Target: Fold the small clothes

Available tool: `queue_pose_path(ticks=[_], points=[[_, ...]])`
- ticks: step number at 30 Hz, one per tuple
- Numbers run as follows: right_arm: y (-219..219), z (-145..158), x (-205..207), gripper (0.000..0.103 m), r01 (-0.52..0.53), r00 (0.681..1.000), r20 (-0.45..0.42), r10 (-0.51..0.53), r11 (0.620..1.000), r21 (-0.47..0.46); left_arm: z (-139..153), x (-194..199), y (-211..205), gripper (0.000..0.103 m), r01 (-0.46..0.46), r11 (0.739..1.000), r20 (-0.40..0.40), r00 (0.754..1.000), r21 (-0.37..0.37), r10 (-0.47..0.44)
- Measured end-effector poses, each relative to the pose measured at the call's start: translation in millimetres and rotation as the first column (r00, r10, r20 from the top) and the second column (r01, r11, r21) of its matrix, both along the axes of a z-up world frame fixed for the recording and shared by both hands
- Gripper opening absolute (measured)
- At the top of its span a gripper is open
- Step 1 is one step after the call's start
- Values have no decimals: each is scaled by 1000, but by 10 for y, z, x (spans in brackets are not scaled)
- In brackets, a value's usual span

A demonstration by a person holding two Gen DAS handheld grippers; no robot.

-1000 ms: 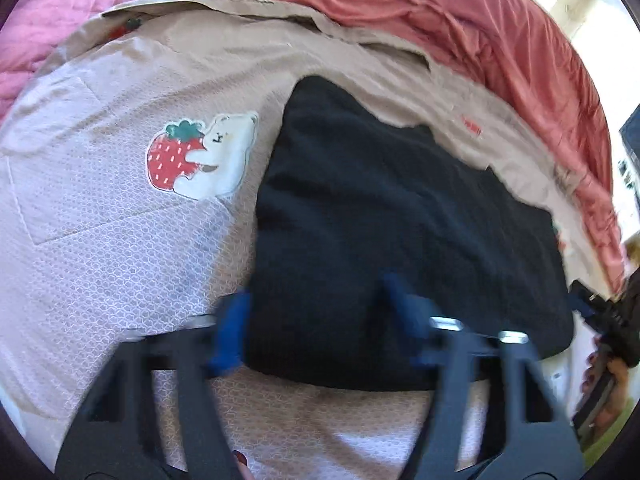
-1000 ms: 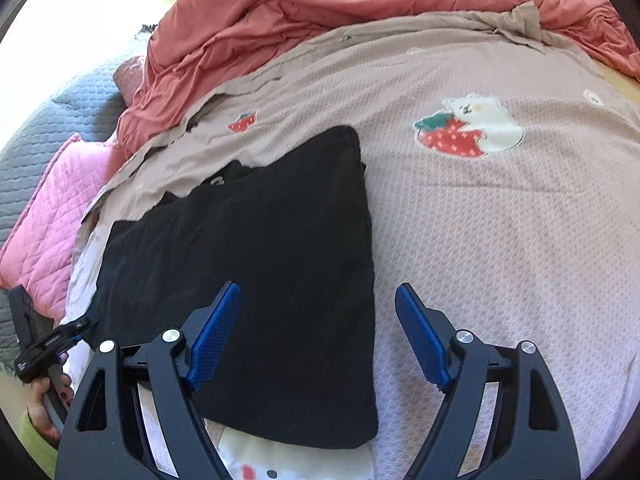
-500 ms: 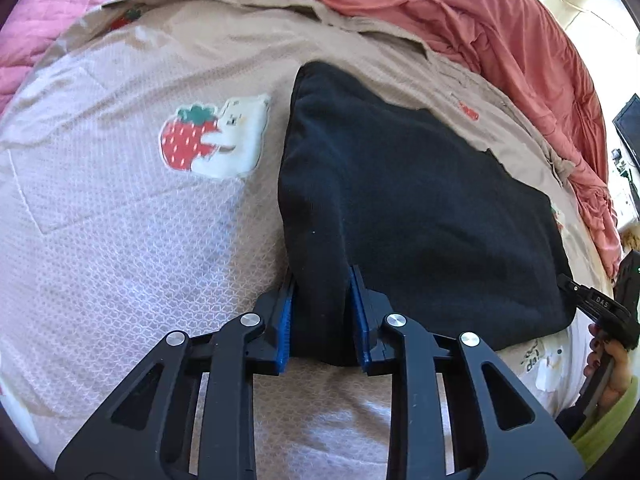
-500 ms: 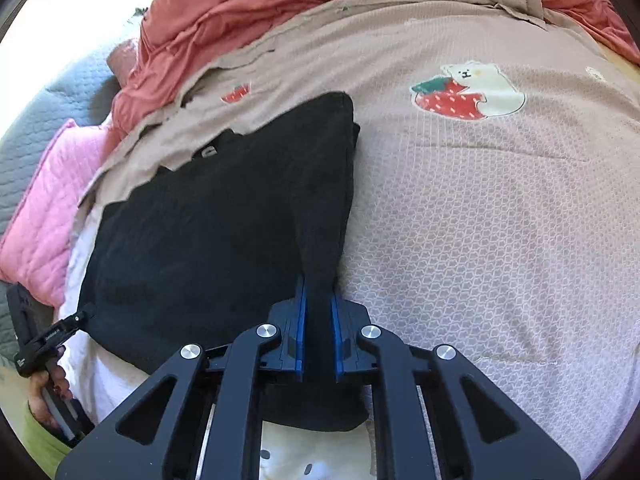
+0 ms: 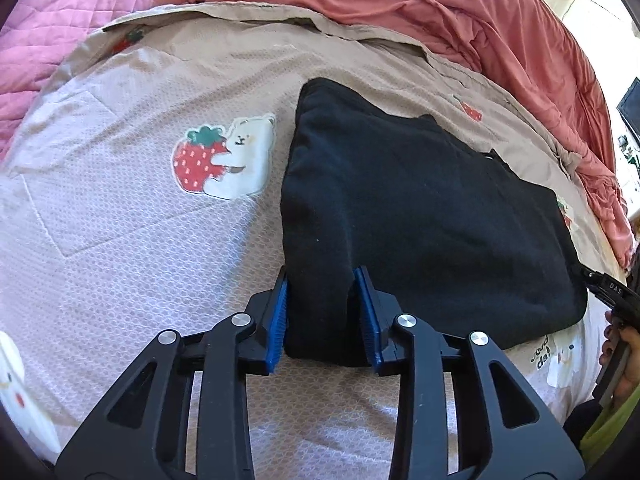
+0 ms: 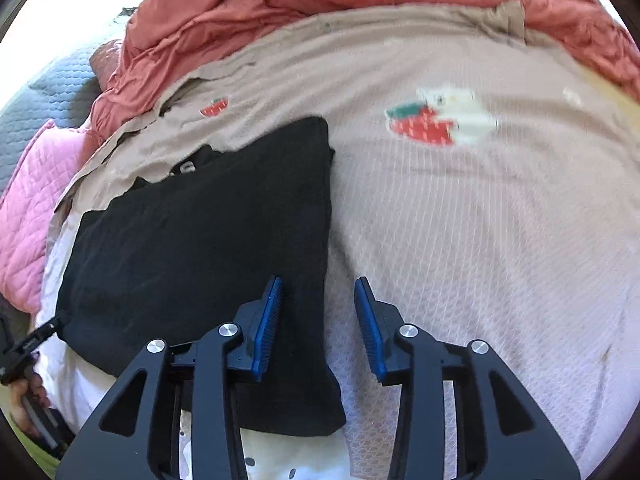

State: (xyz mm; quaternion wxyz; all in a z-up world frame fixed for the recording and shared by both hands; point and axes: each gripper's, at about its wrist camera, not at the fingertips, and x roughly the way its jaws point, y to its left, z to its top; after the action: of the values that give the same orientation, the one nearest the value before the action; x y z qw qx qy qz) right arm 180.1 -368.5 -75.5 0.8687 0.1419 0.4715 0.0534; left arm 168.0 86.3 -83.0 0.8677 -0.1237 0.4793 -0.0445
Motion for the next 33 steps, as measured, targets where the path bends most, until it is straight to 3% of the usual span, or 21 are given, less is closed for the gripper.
queue_pose_path(ticks=[2, 7, 13, 18, 20, 22, 25, 27, 33], points=[[65, 87, -22, 47, -22, 999, 49, 23, 1000, -12, 32, -10, 24, 25, -14, 1000, 2, 1000, 2, 14], [337, 239, -43, 49, -118, 982, 137, 130, 989, -88, 258, -55, 20, 25, -23, 998, 65, 998, 60, 19], [820, 252, -49, 54, -267, 945, 165, 284, 957, -114, 399, 10, -290, 25, 51, 998, 103, 993, 47, -56], [1195, 159, -110, 63, -362, 908, 159, 387, 917, -165, 255, 208, -488, 32, 79, 996, 54, 995, 48, -81], [1285, 97, -110, 64, -378, 902, 139, 408, 903, -203, 152, 291, -537, 41, 79, 993, 33, 996, 89, -83], [1324, 23, -89, 64, -383, 903, 113, 414, 897, -222, -20, 358, -539, 41, 73, 988, -25, 997, 139, -70], [1262, -90, 6, 66, -368, 921, 67, 383, 915, -165, -128, 335, -487, 42, 66, 992, -24, 998, 111, -63], [1239, -89, 20, 66, -360, 925, 71, 372, 922, -141, -120, 313, -500, 42, 84, 988, -12, 996, 128, -83], [1212, -47, -2, 66, -353, 927, 90, 365, 928, -122, -13, 179, -428, 42, 59, 995, 32, 998, 84, -62]])
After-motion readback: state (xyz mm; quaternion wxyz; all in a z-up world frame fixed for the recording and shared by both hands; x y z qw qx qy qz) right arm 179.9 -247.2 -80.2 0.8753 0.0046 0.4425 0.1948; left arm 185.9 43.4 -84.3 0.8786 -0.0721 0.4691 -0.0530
